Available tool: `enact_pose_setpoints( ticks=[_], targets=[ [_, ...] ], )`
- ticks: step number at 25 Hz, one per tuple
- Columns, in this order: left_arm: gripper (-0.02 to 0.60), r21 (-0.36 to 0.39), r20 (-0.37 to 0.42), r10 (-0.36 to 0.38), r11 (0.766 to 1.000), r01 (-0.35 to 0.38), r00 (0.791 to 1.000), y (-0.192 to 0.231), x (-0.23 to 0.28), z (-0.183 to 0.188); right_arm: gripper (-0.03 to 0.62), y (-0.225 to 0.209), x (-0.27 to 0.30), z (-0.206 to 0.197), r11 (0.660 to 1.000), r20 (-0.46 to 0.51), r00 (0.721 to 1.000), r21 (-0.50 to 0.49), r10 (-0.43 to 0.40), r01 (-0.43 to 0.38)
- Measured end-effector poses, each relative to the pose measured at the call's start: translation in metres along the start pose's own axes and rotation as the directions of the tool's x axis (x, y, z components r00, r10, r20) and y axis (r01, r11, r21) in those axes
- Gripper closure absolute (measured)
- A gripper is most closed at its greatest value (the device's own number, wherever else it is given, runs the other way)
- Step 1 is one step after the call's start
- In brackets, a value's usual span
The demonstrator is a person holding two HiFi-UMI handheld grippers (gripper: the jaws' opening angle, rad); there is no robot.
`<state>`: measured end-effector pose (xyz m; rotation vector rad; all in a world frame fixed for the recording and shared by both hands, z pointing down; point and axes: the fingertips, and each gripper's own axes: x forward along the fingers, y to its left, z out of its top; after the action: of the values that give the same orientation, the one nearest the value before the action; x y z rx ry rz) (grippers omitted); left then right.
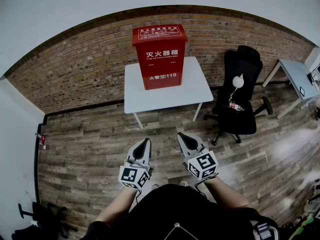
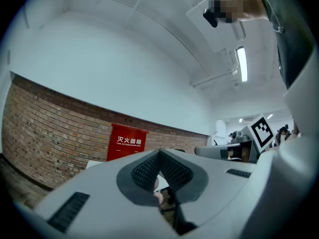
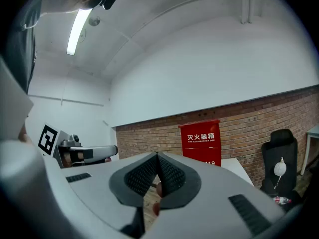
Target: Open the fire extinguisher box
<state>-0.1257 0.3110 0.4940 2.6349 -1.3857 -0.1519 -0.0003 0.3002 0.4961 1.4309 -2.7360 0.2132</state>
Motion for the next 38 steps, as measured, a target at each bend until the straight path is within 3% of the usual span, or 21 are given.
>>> enact_pose_setpoints(
  ticks=[14, 28, 38],
  targets=[
    [0.532, -0.002, 0.01, 0.047, 0.999, -0.047, 0.999, -0.007, 0.019, -0.004, 0.574, -0.025, 0.0, 0.007, 1.0, 0.034, 0.999, 0.011, 0.028, -0.028],
    [0.532, -0.002, 0.008, 0.149, 0.989, -0.149, 0.989, -0.036, 0.056, -0.026, 0.574, -0.09, -0.012, -0.023, 0.995, -0.033, 0.997, 0.078, 0.068, -0.066],
    [0.532, -0.013, 0.008, 0.181, 0.983, -0.181, 0.983, 0.01, 0.096, -0.033, 0.574, -0.119, 0.039, -0.027, 0.995, -0.057, 0.996, 0.064, 0.075, -0.071]
  ],
)
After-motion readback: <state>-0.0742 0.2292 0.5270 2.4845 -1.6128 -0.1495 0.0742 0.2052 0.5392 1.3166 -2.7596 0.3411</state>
